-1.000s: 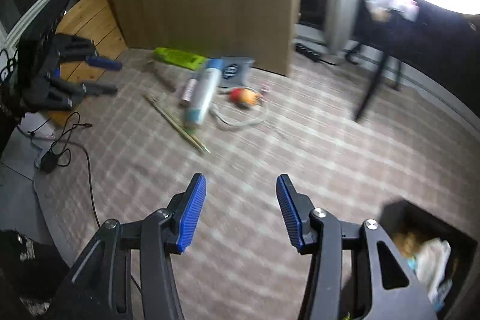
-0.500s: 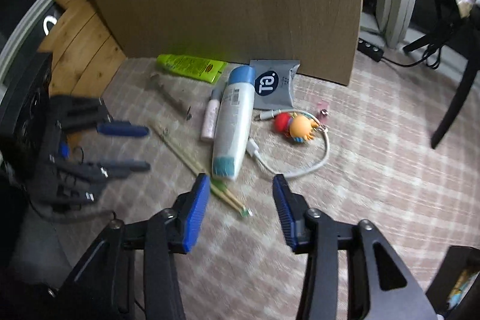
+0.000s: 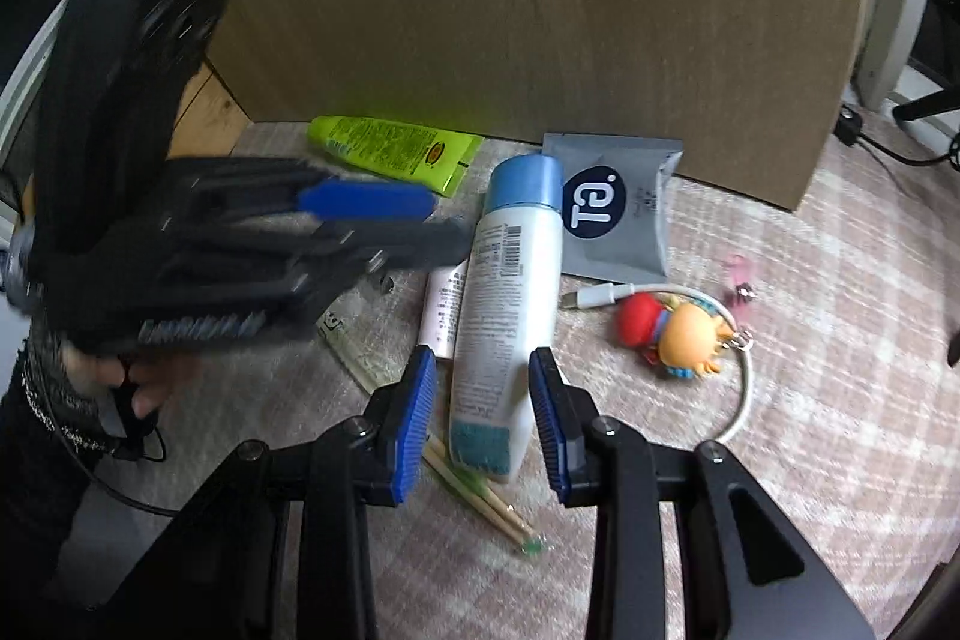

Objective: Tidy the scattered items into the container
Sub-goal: 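Move both grippers back to the items and grasp the white lotion bottle with the right gripper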

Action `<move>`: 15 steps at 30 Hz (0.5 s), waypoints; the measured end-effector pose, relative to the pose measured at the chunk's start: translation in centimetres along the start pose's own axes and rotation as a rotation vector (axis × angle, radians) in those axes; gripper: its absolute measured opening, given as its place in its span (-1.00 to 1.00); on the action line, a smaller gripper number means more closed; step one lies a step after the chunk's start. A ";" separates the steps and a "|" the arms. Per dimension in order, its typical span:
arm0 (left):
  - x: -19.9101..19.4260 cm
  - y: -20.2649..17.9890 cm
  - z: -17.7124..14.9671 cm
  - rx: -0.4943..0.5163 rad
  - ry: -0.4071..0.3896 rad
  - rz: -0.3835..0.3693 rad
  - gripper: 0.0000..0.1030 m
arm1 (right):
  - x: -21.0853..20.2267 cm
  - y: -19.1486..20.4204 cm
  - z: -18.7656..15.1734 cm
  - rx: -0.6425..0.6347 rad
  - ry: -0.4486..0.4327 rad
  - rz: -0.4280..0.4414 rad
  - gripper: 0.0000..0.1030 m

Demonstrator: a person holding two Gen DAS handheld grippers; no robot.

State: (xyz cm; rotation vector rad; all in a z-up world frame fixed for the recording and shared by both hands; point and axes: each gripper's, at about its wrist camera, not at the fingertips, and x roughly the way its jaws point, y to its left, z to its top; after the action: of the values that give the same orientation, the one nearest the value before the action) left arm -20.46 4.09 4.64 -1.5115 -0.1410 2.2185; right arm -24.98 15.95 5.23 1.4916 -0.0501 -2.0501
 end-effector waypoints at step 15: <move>3.5 0.4 1.4 -0.086 0.079 -0.051 -0.07 | 2.8 -0.5 0.5 0.013 0.036 0.034 -0.34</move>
State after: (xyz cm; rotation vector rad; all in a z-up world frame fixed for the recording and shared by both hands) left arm -22.84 5.46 2.05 -1.6206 -0.2507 2.1342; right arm -26.14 14.83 2.83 1.5252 -0.0746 -1.9991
